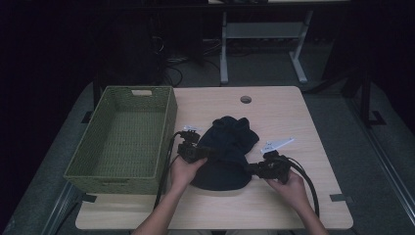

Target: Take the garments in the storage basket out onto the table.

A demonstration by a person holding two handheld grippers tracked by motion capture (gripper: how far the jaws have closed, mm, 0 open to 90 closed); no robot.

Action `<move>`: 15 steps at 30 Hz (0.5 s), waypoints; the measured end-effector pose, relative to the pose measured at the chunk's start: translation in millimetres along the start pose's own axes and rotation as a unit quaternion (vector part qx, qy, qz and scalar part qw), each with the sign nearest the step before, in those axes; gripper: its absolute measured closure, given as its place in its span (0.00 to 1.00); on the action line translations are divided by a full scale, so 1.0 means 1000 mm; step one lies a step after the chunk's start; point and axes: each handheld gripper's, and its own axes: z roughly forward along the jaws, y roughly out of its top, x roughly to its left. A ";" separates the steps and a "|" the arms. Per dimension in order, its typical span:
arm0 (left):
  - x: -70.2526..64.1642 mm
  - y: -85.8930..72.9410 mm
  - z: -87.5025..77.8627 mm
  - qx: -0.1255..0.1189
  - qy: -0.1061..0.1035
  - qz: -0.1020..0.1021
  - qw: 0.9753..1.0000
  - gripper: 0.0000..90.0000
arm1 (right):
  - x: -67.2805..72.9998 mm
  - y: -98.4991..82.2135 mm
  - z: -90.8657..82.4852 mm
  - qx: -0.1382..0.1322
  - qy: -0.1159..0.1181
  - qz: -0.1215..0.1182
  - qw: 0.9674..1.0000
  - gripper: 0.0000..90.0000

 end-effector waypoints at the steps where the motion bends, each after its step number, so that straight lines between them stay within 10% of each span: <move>1: 0.000 0.000 0.000 0.000 0.000 0.000 1.000 0.75 | 0.000 0.000 0.002 0.003 0.001 0.000 1.000 0.89; 15: -0.017 -0.025 0.001 0.043 -0.023 0.023 0.999 0.79 | 0.000 -0.009 -0.009 0.051 0.008 -0.023 0.998 0.95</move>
